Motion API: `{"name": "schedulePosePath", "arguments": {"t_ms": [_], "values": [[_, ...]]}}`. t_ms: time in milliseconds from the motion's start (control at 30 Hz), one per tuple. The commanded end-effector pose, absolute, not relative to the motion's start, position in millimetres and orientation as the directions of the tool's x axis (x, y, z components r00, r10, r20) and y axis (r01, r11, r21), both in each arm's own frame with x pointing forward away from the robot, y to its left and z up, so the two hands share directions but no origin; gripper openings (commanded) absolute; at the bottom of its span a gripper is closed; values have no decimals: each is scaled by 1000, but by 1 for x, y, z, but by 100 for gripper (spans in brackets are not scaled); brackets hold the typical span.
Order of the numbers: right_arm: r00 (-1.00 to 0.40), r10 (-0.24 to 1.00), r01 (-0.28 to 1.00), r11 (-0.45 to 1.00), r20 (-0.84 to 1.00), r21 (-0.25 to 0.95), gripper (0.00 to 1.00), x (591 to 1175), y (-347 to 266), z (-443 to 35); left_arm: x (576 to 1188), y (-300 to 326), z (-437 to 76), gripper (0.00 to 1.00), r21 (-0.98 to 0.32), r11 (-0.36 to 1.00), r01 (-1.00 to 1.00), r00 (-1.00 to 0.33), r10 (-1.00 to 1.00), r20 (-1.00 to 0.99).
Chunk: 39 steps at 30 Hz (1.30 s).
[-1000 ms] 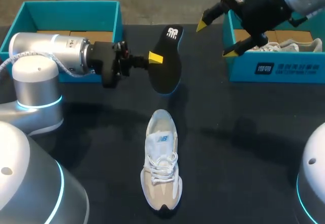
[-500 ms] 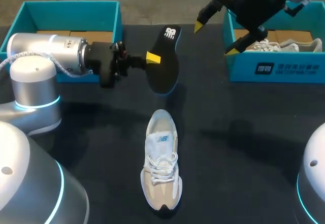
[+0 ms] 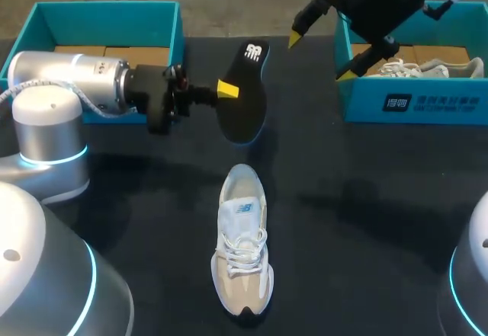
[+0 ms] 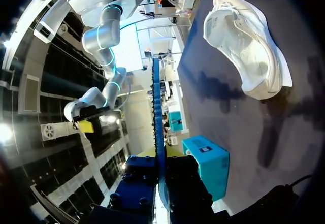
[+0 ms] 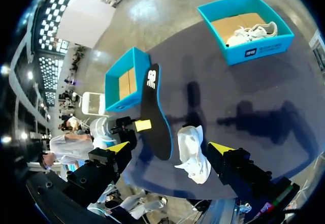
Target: Take the shoe out of the shoebox, open the shoe tongue, remove and reinsert the insole, then place the shoe into the shoebox
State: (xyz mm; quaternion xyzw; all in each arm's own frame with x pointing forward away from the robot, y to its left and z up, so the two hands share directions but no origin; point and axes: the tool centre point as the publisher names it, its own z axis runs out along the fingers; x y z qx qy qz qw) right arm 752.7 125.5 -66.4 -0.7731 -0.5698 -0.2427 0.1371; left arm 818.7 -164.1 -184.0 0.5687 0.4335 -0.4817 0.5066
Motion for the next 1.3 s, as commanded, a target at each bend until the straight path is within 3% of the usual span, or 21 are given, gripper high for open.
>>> {"name": "schedulePosePath", "arguments": {"t_ms": [33,1300], "values": [[234,818,948,-313,525,65,100,753,129,-65,817,-165,-186,0,159,-110,981,160,8,-987],[216,860,956,-283,462,81,100,755,148,-56,817,-164,-192,0,150,-113,982,152,16,-988]]}}
